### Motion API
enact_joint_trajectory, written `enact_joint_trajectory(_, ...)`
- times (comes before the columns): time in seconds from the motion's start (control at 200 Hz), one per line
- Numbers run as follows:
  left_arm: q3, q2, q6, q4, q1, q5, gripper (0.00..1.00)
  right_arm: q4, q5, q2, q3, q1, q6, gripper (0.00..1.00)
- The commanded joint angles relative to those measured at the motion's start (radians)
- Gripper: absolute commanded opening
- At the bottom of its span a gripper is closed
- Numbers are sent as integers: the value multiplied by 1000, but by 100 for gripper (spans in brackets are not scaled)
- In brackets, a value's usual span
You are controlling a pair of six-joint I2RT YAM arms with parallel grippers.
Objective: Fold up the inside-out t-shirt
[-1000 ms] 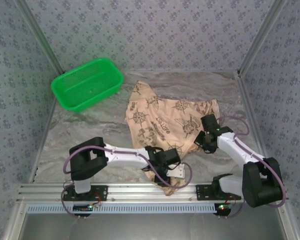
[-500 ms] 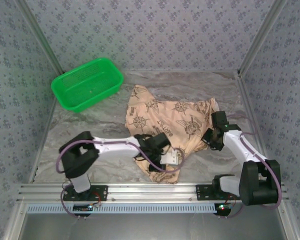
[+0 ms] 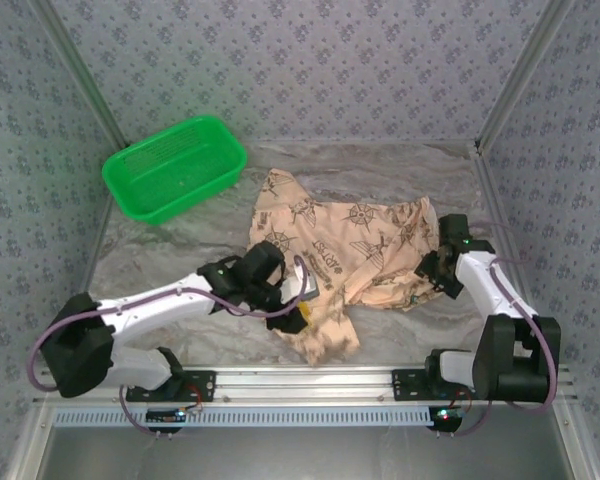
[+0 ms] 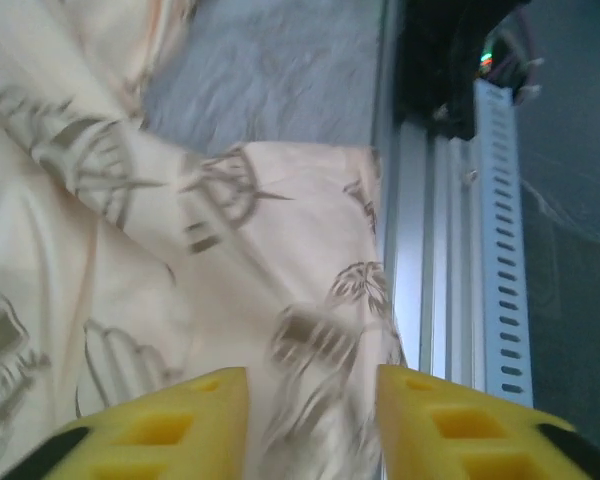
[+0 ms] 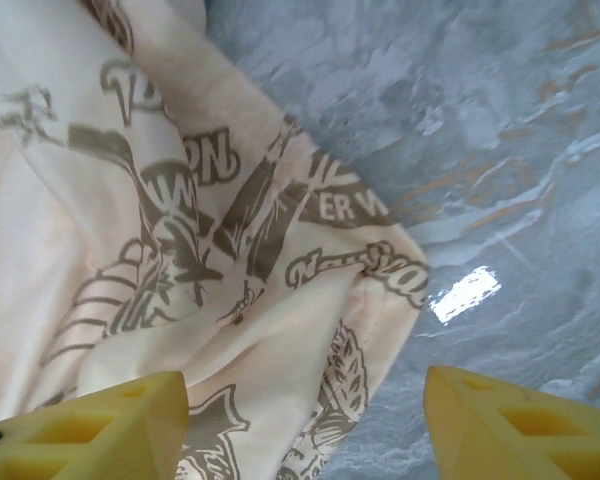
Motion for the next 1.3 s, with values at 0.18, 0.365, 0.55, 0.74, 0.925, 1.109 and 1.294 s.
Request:
enact_joint_trajectory(0.18,118,185,-55,13,-272,-249,52,32,-127,112,172,-96,-60,68)
enact_joint_trajectory(0.365,216,360,2,-25,-434,-400,54,80,-208,249,230,-131,-143,66)
enact_joint_trajectory(0.55,327,548,38,-130,-492,-514,54,110,-238,344,251,-120,-187,59)
enact_joint_trajectory(0.74,325,506,96,-159,-459,-491,0,118,-208,423,257,-109,-187,55)
enact_joint_trajectory(0.925,285,193,105,-269,-322,-469,0,114,-177,406,268,-103,-172,60)
enact_joint_trajectory(1.109,242,-110,80,-200,-91,-216,0,88,-69,358,264,-81,-109,71)
enact_joint_trajectory(1.294,204,-254,26,-187,44,-168,0,98,-104,376,314,-94,-187,69)
